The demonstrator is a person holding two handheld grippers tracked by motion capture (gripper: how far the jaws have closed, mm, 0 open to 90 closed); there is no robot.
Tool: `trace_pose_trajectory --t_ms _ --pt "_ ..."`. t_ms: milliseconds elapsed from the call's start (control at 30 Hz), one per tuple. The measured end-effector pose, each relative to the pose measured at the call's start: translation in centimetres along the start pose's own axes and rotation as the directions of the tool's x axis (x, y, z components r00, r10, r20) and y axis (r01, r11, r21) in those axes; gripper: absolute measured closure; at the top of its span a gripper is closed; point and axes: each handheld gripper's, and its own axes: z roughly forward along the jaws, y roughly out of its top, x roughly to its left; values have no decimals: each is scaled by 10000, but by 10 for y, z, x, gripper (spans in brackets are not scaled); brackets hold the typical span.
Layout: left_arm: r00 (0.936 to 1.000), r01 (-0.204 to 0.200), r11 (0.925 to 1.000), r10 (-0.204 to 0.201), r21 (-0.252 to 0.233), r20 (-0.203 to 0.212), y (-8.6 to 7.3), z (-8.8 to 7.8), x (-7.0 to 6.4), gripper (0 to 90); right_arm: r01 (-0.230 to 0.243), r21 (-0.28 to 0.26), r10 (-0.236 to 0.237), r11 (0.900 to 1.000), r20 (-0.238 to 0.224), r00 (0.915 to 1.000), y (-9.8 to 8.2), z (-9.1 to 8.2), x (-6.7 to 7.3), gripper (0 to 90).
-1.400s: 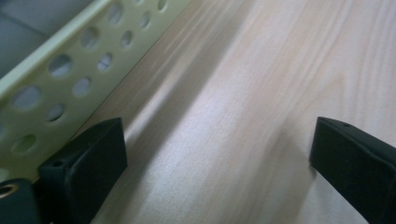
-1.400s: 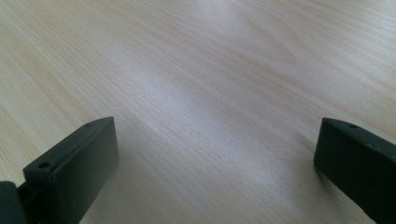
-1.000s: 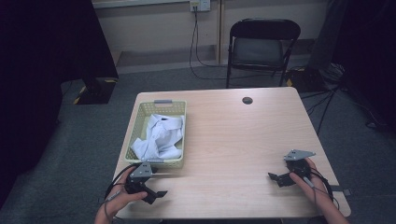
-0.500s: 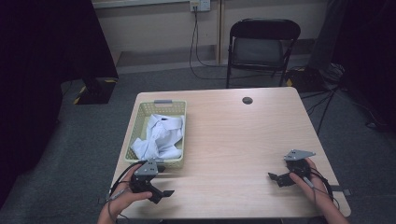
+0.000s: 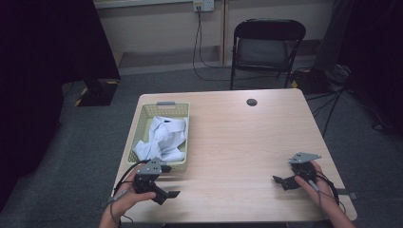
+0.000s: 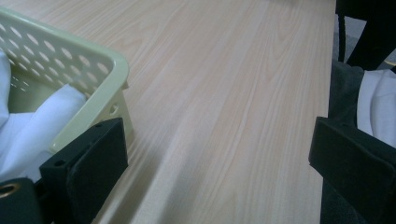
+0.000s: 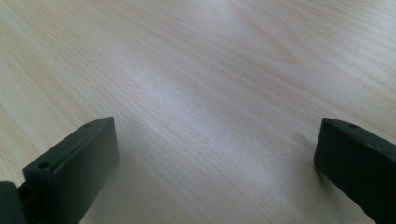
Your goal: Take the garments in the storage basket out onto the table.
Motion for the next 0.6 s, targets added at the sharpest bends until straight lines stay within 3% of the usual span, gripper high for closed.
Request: trace_pose_trajectory --t_ms 233,600 --pt "9999 -124 9994 126 -323 74 10 -5 0 37 0 0 0 10000 -2 10000 0 0 0 0" --pt "9991 -95 9984 72 -561 -414 29 -11 13 37 1 -1 -1 10000 2 10000 0 0 0 0"
